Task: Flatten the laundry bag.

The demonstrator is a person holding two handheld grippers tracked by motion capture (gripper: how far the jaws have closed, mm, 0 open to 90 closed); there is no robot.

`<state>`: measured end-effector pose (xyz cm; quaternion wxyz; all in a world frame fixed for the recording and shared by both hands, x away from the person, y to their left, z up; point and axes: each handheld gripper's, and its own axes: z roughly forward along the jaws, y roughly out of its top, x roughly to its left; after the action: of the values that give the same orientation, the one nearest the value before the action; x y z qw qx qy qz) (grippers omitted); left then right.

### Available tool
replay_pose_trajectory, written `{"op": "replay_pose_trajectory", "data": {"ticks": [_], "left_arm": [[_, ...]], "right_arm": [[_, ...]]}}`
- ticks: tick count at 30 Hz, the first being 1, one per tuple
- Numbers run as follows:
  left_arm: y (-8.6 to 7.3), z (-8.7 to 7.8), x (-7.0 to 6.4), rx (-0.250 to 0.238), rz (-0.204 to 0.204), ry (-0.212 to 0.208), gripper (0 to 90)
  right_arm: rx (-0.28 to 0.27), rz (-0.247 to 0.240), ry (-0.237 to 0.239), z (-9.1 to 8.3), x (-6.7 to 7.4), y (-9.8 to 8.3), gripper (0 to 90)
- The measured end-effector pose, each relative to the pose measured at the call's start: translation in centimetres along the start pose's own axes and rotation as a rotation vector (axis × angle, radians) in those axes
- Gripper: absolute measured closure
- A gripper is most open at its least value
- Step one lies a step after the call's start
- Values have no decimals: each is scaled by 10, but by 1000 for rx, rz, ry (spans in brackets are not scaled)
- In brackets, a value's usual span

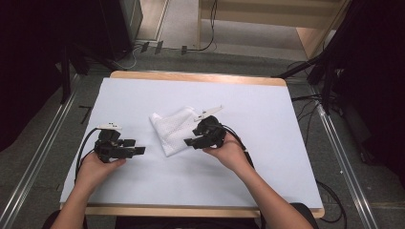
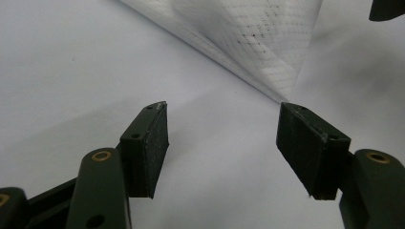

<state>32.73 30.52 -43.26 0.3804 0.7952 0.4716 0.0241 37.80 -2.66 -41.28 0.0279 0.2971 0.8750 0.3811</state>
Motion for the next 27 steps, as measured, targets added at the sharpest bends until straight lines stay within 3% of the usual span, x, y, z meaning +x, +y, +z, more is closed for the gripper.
{"op": "replay_pose_trajectory", "data": {"ticks": [27], "left_arm": [[0,-1,1,3,-4,-1,363]], "right_arm": [[36,-46,20,49,8,45,453]]}}
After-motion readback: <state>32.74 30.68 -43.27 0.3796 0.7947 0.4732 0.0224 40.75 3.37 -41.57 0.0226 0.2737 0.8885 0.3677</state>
